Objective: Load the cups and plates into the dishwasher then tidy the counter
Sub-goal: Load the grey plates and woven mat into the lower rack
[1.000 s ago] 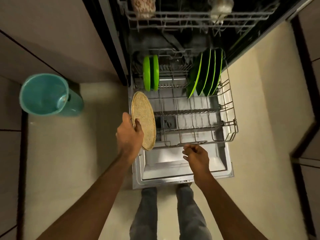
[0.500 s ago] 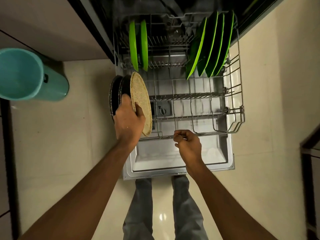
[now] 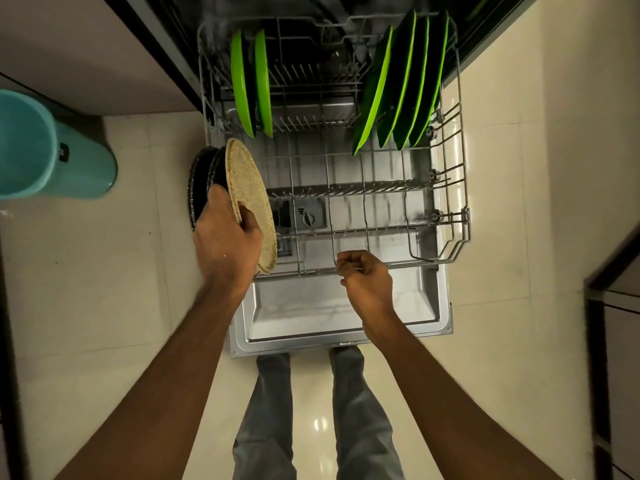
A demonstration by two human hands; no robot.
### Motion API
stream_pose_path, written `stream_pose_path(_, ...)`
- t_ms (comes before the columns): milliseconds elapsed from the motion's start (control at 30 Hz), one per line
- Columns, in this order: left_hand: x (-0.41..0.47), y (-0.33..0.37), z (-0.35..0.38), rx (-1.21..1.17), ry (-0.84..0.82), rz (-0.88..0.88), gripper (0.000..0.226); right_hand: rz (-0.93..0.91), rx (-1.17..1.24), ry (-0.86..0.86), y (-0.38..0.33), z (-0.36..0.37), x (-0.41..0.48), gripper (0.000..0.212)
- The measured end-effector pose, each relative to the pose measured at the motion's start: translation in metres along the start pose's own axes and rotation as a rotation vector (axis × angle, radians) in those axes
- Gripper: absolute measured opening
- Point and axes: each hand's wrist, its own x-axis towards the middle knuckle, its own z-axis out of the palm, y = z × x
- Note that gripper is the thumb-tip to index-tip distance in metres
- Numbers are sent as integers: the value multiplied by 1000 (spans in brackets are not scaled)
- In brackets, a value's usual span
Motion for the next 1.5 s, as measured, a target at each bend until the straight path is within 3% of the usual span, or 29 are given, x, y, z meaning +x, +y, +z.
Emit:
stream_pose_path(500,13,-13,35,59,-133,-85,24,-41,-42,-10,4,-8,12,10)
stream_pose_path(767,-2,-11,25,50,-207,-250,38,25,-9,-5,6,-29,20,14)
stream_pose_path(900,-31,-7,12,82,-152,-285,34,44,-32,5,14,-47,24,9)
stream_pose_path(1067,-71,-18,22,-41,-134,-498,25,120,6,19,28,-71,26,9)
stream_pose_path(1233,-92,-21,59,-447,-422,-894,22,297,96,44,43,-90,39,8)
stream_pose_path(1367,-95,-16,86,-675,-577,-1155,50,482,322,-45,50,-92,53,30)
stream_pose_path(1500,-87,-9,108,-951,-499,-1296,62,551,513,-66,49,-86,69,16)
